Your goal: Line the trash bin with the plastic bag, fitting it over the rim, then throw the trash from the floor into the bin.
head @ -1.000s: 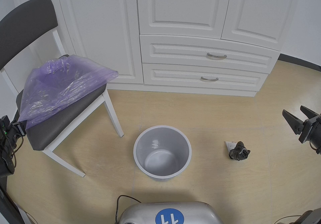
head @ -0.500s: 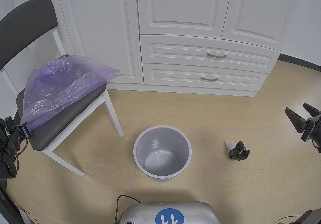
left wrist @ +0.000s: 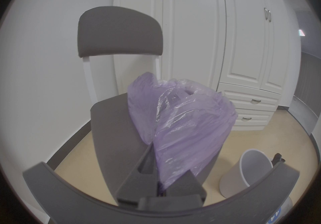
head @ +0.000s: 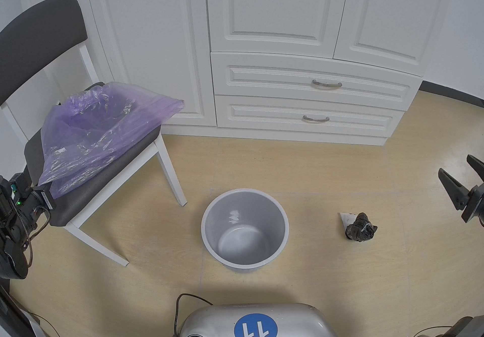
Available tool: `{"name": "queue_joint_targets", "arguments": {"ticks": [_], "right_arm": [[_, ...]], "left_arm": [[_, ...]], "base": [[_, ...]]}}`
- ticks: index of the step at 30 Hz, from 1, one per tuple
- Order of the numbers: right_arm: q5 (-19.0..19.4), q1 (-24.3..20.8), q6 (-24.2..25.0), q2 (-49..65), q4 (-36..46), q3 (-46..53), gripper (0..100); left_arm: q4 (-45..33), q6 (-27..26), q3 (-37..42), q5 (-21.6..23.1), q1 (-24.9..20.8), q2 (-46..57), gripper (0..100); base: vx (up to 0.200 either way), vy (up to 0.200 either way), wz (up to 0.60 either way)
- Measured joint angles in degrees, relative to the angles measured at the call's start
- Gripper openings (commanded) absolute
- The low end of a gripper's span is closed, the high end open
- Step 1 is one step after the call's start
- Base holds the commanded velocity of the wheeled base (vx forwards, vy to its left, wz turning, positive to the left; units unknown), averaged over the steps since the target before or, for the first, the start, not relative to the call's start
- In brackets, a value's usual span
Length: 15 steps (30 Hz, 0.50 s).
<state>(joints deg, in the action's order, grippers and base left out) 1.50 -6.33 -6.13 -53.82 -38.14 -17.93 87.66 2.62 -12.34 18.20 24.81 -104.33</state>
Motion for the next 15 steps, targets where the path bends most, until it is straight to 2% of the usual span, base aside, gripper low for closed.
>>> {"name": "queue_joint_targets", "arguments": {"ticks": [9,12,15], "right_arm": [[0.0,-0.8,0.4,-1.6,1.9,-1.7,100],[0.1,-1.0,0.4,-2.2,2.0,-2.5,100],[0.1,-2.0,0.2,-3.0,2.0,-3.8,100]], "left_arm": [[-0.1,-2.0,3.3,0.1,-3.1,8.3,0],[-0.2,-2.3,5.0,0.2,-6.4,13.0,0],[-0.6,-2.5,6.2,0.1,-12.2,17.3,0]], "base": [[0.0,0.0,0.0],[0.0,0.0,0.0],[0.0,0.0,0.0]]}}
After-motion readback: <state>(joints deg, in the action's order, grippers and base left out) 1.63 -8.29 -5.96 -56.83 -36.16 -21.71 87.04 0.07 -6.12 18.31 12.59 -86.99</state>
